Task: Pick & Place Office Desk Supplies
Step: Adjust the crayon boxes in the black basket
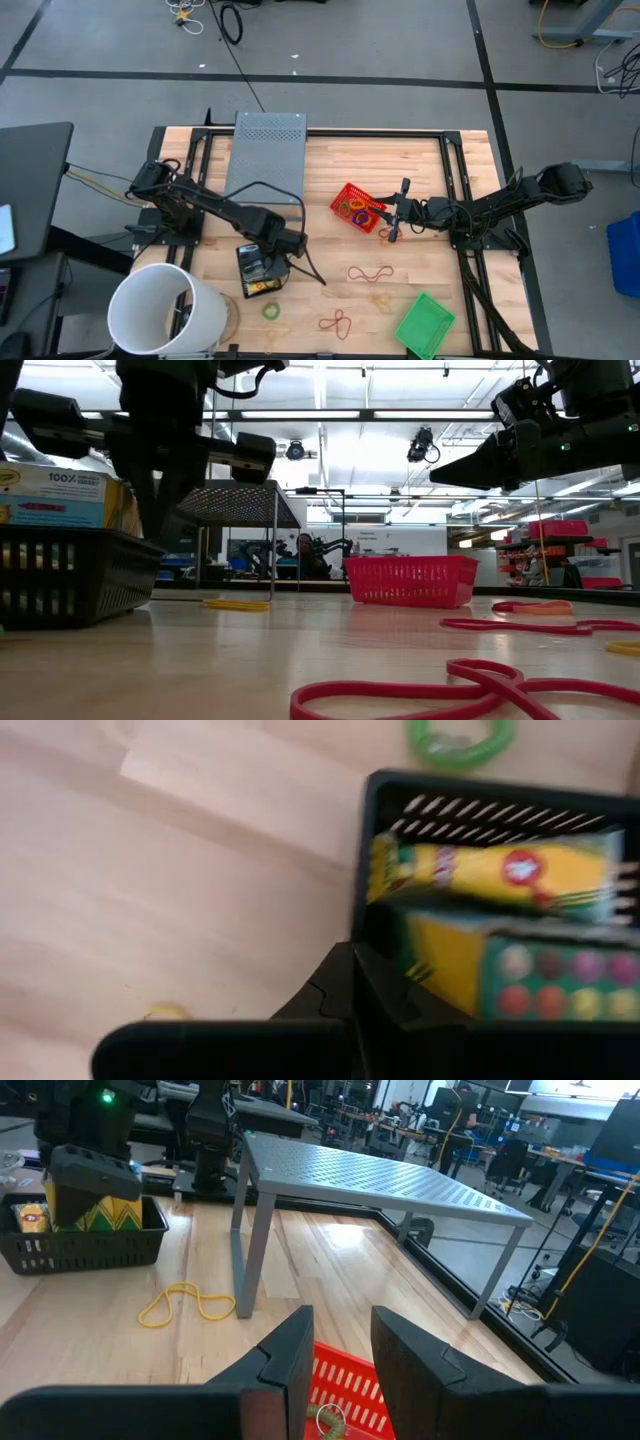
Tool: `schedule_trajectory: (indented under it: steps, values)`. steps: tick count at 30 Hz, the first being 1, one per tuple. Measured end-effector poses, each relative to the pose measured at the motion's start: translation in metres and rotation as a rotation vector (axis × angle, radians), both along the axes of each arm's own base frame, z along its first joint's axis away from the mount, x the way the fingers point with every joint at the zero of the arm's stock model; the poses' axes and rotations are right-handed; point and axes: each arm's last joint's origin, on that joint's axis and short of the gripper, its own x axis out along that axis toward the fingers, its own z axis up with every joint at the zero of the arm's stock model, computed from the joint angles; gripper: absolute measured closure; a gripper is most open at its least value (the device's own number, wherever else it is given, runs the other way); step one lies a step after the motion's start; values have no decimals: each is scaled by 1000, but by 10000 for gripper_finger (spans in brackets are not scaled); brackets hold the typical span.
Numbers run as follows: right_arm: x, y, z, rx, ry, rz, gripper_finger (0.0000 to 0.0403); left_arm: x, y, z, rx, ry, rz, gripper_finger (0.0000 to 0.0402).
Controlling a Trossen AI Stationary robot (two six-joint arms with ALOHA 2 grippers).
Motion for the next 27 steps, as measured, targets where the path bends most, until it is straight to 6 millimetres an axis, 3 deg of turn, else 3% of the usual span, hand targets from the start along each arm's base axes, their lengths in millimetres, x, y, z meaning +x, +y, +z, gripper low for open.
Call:
schedule_trajectory:
  steps: [7, 16, 21, 27]
  values:
    - [0, 0, 0, 3, -1, 0, 293, -2, -2, 0, -67, 39, 3, 401]
    - [0, 2, -2, 42, 11, 68, 293, 7, -1, 3, 15, -87, 45, 401]
    - [1, 4, -6, 100, 71, 120, 293, 17, 2, 6, 45, -195, 116, 401]
    - [11, 5, -1, 133, 173, 94, 293, 16, 7, 6, 11, -152, 118, 401]
